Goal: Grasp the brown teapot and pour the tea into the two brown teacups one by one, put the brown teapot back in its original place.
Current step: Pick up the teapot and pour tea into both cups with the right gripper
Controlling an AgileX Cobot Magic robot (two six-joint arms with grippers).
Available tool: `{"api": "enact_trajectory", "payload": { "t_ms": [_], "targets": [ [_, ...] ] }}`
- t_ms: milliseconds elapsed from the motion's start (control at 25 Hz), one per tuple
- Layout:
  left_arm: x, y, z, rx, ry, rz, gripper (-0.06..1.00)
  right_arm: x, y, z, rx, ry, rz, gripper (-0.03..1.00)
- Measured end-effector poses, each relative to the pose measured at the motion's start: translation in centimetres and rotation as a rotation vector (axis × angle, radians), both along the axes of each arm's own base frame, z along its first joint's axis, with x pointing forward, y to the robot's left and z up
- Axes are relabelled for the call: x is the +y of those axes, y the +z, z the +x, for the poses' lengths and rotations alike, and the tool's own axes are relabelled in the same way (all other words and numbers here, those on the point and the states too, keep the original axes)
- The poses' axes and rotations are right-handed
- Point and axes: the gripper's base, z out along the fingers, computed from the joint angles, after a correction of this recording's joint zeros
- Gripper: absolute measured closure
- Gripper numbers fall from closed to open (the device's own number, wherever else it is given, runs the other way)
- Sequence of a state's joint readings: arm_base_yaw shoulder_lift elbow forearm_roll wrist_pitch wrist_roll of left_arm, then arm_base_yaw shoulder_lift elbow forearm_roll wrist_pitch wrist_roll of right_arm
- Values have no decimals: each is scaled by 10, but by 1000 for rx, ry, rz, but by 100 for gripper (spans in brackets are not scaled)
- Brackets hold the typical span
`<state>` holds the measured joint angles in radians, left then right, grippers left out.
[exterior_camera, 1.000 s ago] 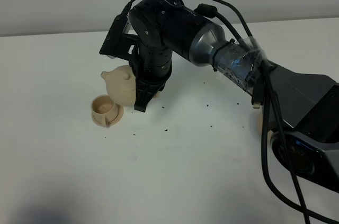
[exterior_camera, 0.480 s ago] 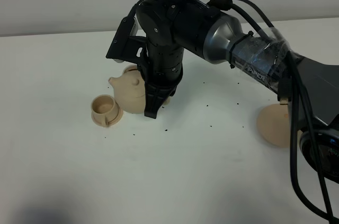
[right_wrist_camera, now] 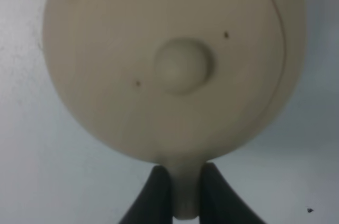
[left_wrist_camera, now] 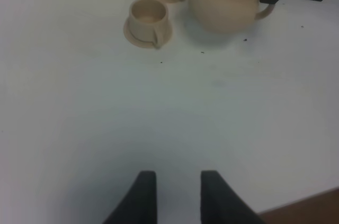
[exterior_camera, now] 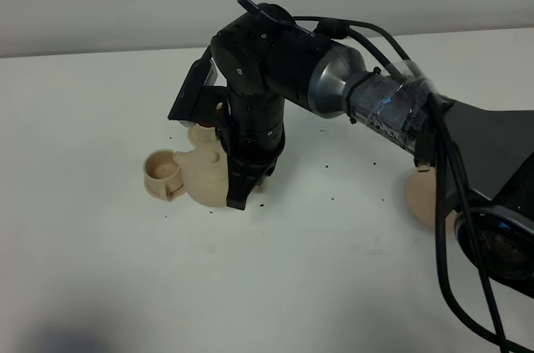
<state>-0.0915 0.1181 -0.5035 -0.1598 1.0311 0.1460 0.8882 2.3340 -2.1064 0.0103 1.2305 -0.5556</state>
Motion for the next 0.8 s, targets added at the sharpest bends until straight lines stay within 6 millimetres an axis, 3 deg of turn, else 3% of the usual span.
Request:
{"api": "enact_trajectory", "payload": {
  "t_ms": [400,800],
  "targets": [
    [0,0,0,0,0,0,72,2,1,4,-55,29,19,86],
    [0,0,0,0,0,0,72,6,-14,6,-38,43,16,86]
  ]
}}
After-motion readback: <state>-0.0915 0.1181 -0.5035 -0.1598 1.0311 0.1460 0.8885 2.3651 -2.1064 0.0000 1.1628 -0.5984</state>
